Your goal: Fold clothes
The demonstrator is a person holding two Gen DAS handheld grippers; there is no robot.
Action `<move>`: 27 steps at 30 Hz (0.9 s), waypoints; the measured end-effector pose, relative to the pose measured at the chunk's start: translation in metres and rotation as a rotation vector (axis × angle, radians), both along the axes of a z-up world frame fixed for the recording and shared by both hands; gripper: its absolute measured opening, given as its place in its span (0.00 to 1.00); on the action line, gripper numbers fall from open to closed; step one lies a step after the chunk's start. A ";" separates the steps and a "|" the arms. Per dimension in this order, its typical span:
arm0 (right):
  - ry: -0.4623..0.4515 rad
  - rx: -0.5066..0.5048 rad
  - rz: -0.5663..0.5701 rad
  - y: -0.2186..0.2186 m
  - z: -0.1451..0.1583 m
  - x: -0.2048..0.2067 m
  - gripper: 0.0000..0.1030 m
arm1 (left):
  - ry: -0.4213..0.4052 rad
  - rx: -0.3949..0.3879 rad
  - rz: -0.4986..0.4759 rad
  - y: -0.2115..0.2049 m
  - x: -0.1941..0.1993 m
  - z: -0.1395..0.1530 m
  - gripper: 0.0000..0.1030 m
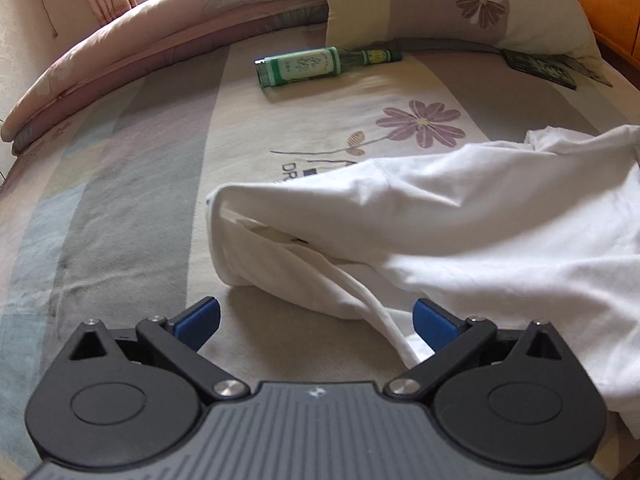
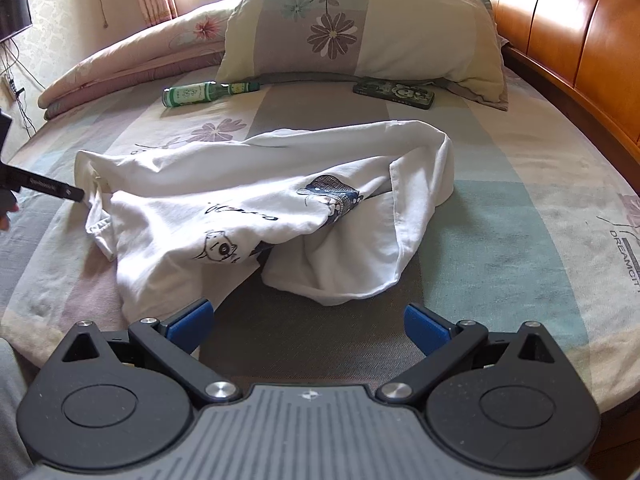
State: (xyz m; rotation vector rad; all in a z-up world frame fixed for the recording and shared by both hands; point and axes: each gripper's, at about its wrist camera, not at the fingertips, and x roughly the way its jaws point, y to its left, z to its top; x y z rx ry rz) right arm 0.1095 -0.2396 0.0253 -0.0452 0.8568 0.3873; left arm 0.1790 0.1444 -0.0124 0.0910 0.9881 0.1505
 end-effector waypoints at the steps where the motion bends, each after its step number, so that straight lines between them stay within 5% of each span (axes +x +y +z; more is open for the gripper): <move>1: -0.004 0.002 0.000 -0.001 0.002 -0.004 1.00 | 0.001 -0.018 0.014 -0.002 -0.002 -0.005 0.99; 6: -0.024 0.000 -0.011 -0.006 0.009 -0.019 1.00 | -0.033 -0.094 0.111 -0.007 -0.004 -0.029 0.99; 13: -0.039 -0.009 -0.045 -0.017 0.013 -0.032 1.00 | -0.009 0.110 0.196 -0.001 -0.004 -0.051 1.00; 27: -0.008 -0.032 -0.044 -0.011 0.001 -0.021 1.00 | 0.082 0.453 0.500 0.132 -0.030 -0.027 1.00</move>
